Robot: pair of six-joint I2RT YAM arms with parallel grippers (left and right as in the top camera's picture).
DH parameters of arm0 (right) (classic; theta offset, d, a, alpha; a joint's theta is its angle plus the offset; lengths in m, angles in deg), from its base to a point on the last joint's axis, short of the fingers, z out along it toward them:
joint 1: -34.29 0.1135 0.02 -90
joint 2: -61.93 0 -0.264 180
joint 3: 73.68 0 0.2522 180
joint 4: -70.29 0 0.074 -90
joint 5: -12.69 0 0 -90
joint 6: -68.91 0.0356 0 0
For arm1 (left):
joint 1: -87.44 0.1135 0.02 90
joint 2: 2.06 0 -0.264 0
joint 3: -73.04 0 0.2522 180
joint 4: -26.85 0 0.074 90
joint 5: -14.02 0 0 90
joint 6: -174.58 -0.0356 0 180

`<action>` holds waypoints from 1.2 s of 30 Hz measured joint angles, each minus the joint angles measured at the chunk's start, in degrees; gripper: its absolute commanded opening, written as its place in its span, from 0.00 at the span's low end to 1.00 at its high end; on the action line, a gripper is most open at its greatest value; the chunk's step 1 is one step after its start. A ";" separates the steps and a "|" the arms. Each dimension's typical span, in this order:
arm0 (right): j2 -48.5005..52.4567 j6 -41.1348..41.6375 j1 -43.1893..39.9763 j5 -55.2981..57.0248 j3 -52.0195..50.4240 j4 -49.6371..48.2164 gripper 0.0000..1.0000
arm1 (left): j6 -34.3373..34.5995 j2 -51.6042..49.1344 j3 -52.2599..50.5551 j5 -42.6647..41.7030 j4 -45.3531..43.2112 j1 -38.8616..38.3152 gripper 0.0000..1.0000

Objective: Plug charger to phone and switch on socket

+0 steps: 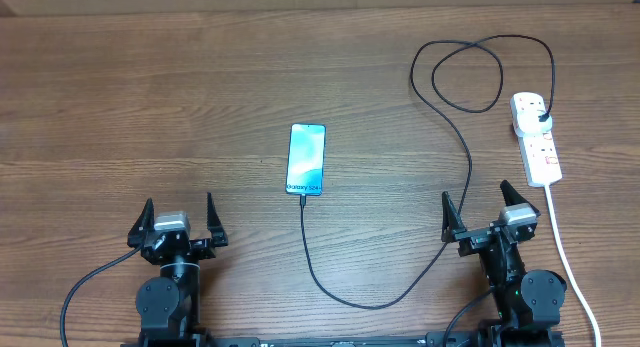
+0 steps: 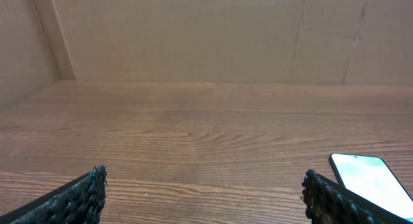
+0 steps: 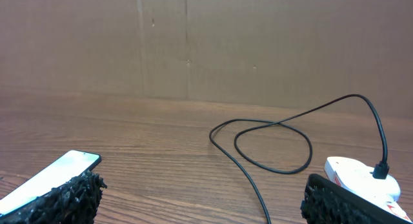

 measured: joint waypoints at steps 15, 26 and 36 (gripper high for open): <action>0.00 -0.02 -0.02 0.02 0.00 -0.02 1.00 | 0.00 0.00 0.00 0.00 0.00 0.00 1.00; 0.00 0.02 -0.81 1.31 0.00 0.17 1.00 | 0.00 0.00 0.00 0.00 0.00 0.00 1.00; 0.00 -0.02 -0.81 2.60 0.00 0.26 1.00 | 0.00 0.00 0.00 0.00 0.00 0.00 1.00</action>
